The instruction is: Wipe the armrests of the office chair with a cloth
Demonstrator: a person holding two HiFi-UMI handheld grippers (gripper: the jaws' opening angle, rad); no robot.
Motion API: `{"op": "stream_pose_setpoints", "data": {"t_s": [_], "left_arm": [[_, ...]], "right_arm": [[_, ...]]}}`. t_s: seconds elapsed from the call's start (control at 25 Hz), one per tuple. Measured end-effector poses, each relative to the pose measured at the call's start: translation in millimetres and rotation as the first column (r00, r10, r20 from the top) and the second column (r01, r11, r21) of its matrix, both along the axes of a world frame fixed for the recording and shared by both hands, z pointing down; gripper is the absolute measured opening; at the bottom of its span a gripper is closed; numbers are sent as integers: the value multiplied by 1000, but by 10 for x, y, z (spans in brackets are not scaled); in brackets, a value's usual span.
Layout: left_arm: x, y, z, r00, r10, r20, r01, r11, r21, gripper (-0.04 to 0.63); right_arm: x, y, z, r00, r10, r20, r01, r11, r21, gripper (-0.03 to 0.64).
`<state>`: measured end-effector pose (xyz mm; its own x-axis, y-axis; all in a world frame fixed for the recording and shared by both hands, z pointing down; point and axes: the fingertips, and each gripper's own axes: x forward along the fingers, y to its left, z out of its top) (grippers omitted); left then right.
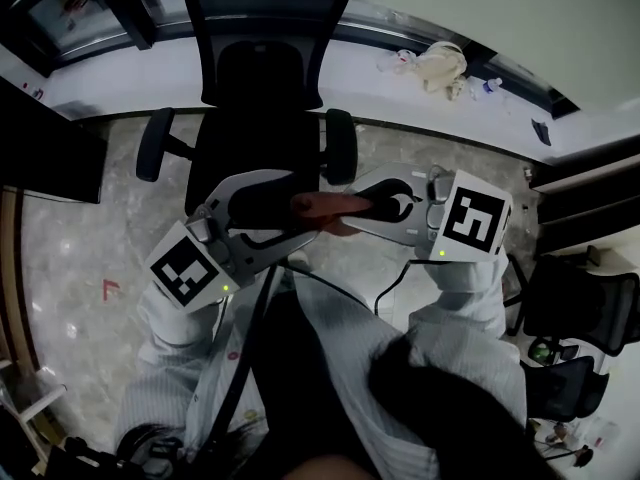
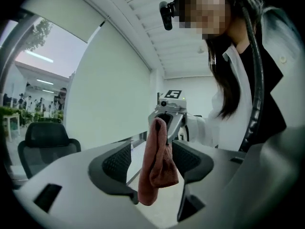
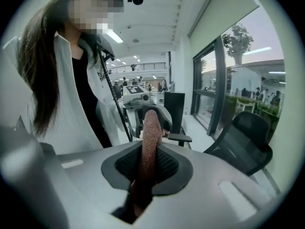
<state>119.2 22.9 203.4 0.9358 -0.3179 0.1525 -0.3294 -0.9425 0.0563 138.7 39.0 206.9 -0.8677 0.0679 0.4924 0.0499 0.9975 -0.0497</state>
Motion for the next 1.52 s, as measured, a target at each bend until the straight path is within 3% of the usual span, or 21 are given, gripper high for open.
{"op": "stream_pose_setpoints", "data": {"t_s": [0.12,0.24,0.36,0.48,0.6,0.72,0.8,0.84,0.96,1.08,1.16,1.36,1.44,1.52], "left_arm": [[133,117,80,997,64,43,-65,998,5,255],[177,111,97,996,61,61,-65,996,64,240],[121,102,61,999,24,35,-26,998,62,49],[73,69,59,1000,-23,8,23,1000,-21,35],[-64,2,76,996,-90,-5,89,995,-51,32],[-365,-121,117,973,-228,-23,225,970,-90,32],[-664,-225,117,929,-366,-53,358,927,-115,34],[-834,-272,113,895,-441,-68,431,894,-124,34],[-1334,-339,76,758,-644,-105,629,764,-140,34],[-1708,-284,-48,615,-771,-165,761,636,-133,34],[-1920,-220,-52,545,-821,-169,815,567,-123,34],[-2463,-36,-20,416,-899,-135,900,428,-84,34],[-2685,44,-14,368,-920,-139,921,381,-85,34],[-2897,102,-18,335,-928,-162,931,353,-94,34]], "right_arm": [[-78,143,42,990,-129,-62,129,992,-5,35],[-130,193,20,979,-189,-74,190,982,1,35],[-171,93,-33,989,-143,-26,143,990,10,37],[-208,17,-64,995,-93,38,93,996,-13,50],[-219,-51,-141,989,-18,144,24,999,-44,64],[-57,-238,-172,969,125,214,-117,992,-52,66],[103,-400,-127,941,238,239,-240,971,-23,66],[176,-479,-106,919,299,259,-306,952,-11,46],[290,-641,-73,824,451,343,-466,884,-42,2],[248,-700,5,757,530,383,-546,834,-76,2],[159,-708,58,750,537,387,-549,831,-89,2],[-129,-694,71,758,516,399,-515,849,-119,2],[-251,-674,83,758,514,401,-508,852,-131,1],[-400,-668,106,756,514,404,-499,853,-152,2]]}}
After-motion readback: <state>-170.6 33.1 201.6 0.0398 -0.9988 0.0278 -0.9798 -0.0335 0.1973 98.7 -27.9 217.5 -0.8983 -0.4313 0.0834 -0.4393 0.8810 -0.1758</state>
